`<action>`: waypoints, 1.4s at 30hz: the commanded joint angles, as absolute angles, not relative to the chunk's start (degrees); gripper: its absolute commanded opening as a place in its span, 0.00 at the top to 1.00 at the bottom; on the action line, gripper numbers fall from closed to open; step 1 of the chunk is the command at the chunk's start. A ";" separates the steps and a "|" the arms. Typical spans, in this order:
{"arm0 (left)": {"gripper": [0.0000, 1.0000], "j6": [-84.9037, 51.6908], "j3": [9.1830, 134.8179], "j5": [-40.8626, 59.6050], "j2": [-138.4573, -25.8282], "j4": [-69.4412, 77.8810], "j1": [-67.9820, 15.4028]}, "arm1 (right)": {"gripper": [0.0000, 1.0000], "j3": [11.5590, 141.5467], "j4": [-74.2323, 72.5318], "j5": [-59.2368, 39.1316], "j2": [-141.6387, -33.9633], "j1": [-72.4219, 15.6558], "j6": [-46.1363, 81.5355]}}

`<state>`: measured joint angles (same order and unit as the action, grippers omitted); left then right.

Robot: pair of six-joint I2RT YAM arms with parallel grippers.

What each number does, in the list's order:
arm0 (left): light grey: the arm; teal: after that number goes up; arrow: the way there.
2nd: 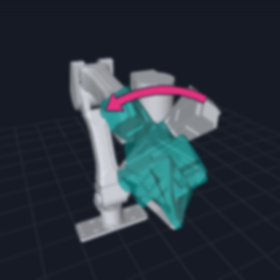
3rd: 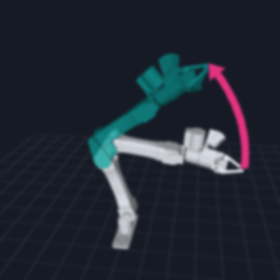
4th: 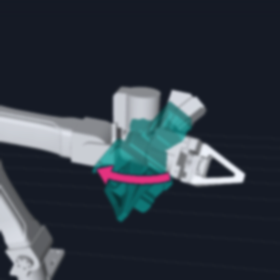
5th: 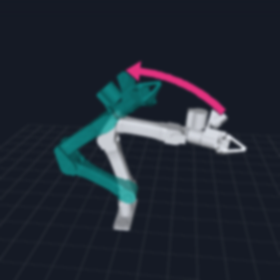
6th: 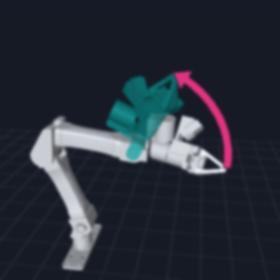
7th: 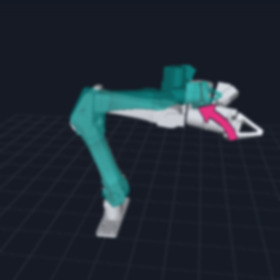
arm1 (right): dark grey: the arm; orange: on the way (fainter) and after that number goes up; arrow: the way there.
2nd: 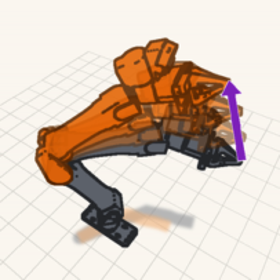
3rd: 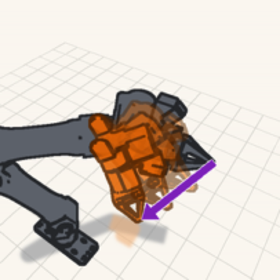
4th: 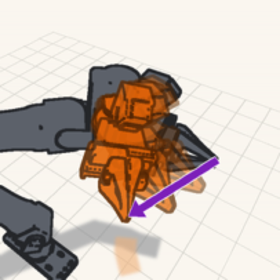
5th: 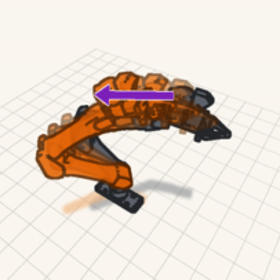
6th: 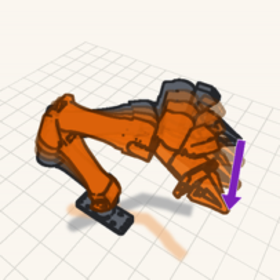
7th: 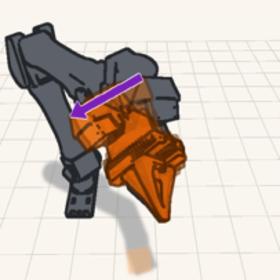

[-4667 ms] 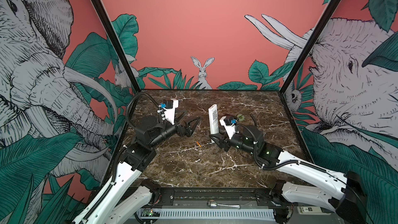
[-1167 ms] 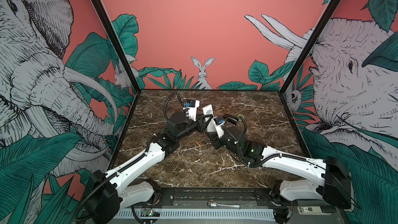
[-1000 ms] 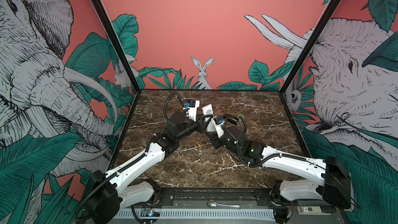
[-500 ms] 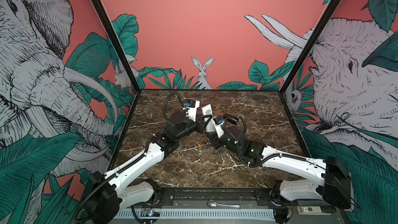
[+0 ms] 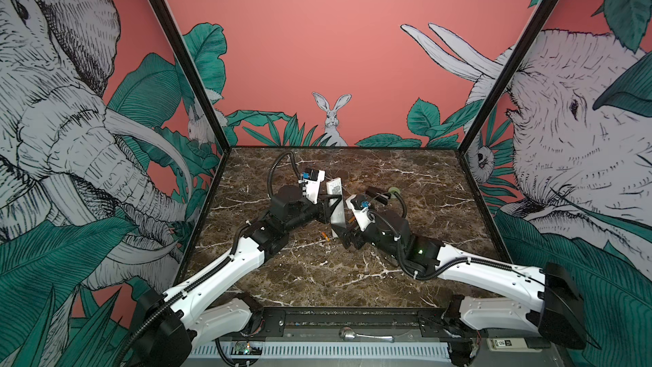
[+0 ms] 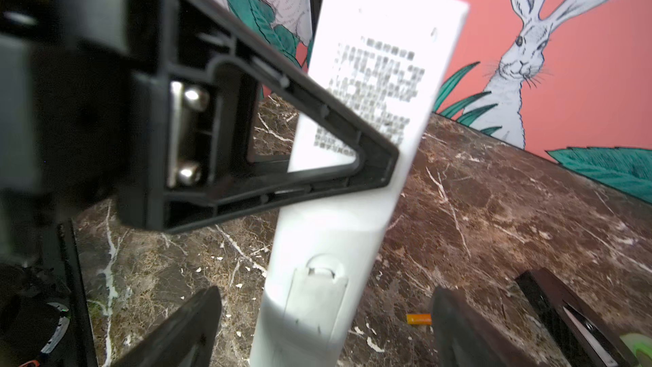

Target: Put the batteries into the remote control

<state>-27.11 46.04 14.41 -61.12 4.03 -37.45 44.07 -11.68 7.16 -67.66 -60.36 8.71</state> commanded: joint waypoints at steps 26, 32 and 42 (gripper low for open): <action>1.00 -28.02 43.95 40.12 -55.77 -4.72 -28.39 | 0.22 53.18 4.74 0.62 -67.63 -67.32 -23.07; 1.00 -28.64 43.84 41.82 -56.53 -4.39 -28.36 | 0.28 53.78 4.66 0.06 -68.42 -67.60 -23.38; 1.00 -28.84 43.68 42.60 -56.29 -4.48 -28.39 | 0.36 55.59 5.63 0.33 -71.86 -68.42 -23.82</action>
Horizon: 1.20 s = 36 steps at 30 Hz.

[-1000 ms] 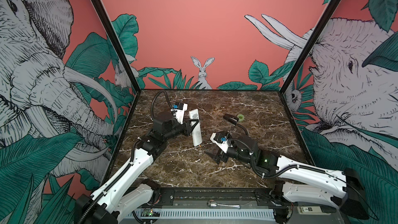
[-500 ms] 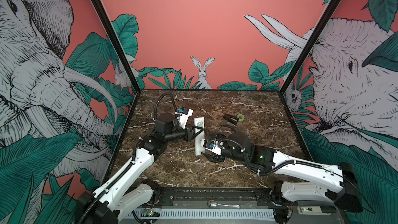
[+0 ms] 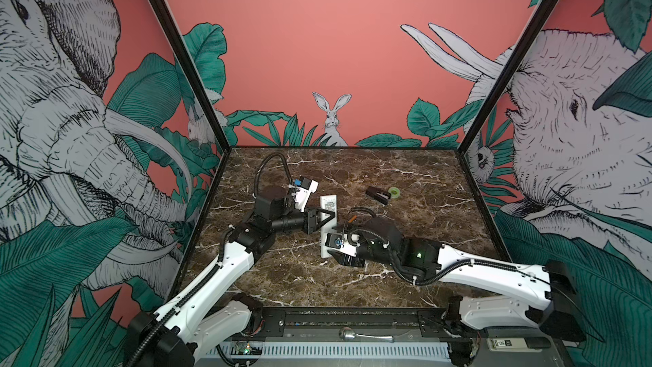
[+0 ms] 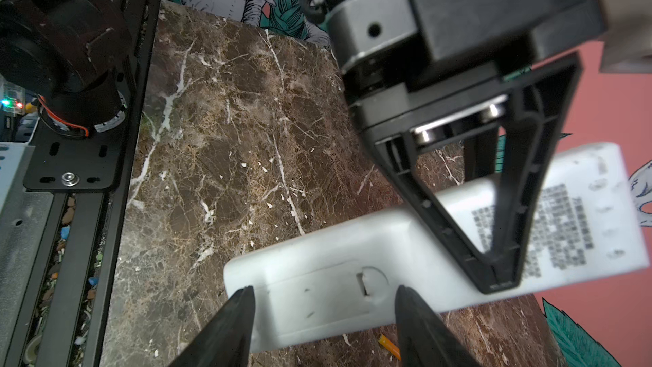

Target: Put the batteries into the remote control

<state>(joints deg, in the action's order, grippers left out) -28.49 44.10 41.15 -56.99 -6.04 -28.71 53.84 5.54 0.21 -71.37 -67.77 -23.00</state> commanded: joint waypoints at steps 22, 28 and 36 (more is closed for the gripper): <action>1.00 -30.50 44.11 44.56 -56.62 -2.22 -28.39 | 0.40 58.19 10.09 0.19 -75.52 -68.87 -24.89; 1.00 -30.66 43.98 44.82 -56.73 -1.67 -28.39 | 0.43 60.10 13.93 -1.90 -77.18 -68.87 -24.91; 1.00 -30.59 44.19 44.52 -56.70 -1.49 -28.34 | 0.46 61.71 18.00 -4.67 -78.32 -68.86 -24.91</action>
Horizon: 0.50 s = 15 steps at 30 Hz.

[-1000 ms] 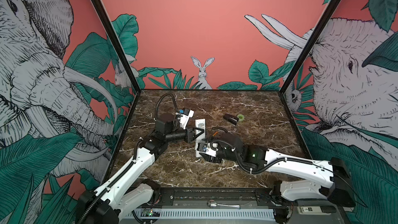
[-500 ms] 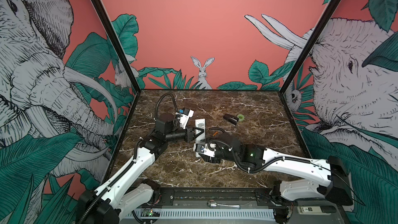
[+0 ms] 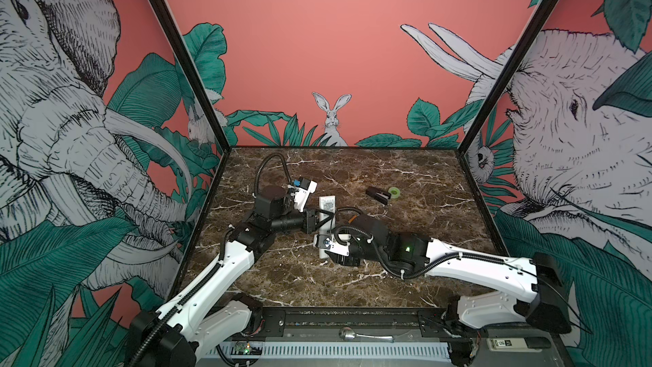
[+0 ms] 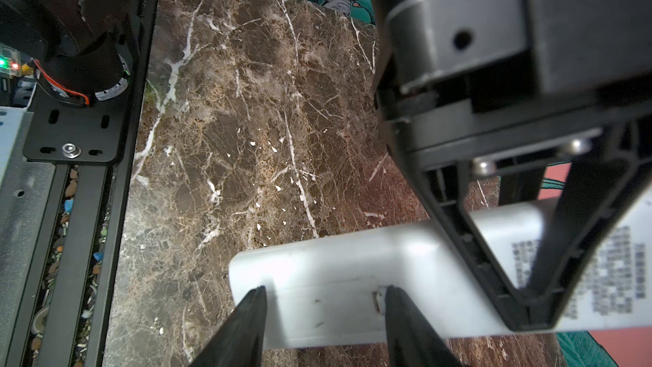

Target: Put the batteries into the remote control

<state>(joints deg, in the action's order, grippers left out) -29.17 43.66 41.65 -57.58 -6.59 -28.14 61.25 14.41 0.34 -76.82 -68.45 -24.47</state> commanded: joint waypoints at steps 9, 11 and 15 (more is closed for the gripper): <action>1.00 -30.59 44.05 44.21 -56.89 -1.30 -28.34 | 0.50 62.38 20.18 -7.35 -77.89 -68.82 -25.31; 1.00 -30.50 44.12 44.16 -56.91 -1.32 -28.39 | 0.51 62.42 20.43 -7.82 -77.83 -68.82 -25.46; 1.00 -30.42 43.87 43.78 -56.87 -1.49 -28.39 | 0.56 62.48 20.57 -8.70 -77.66 -68.83 -25.28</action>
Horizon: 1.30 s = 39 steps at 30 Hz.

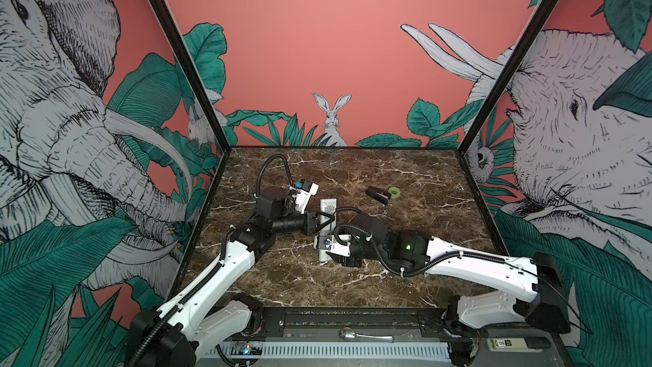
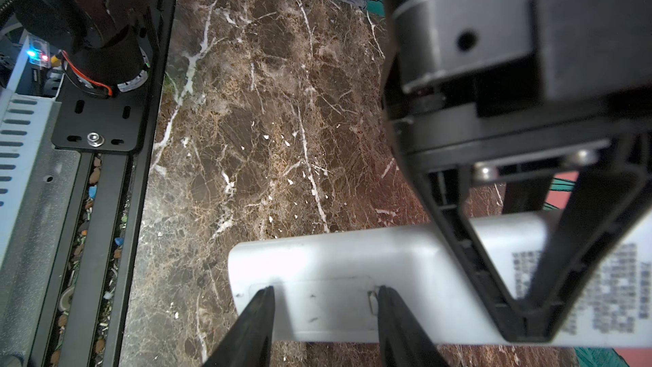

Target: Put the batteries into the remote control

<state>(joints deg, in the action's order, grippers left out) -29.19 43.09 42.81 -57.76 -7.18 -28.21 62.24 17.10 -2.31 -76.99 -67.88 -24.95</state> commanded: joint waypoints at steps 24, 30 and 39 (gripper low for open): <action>1.00 -28.83 43.70 42.16 -56.98 -3.42 -28.39 | 0.74 62.82 21.60 -9.55 -76.47 -68.85 -25.49; 1.00 -28.66 43.77 42.10 -57.08 -3.49 -28.38 | 0.77 62.76 21.40 -9.90 -76.40 -68.83 -25.30; 1.00 -28.15 43.75 41.89 -57.38 -3.96 -28.38 | 0.79 62.98 21.76 -9.91 -75.94 -68.89 -25.45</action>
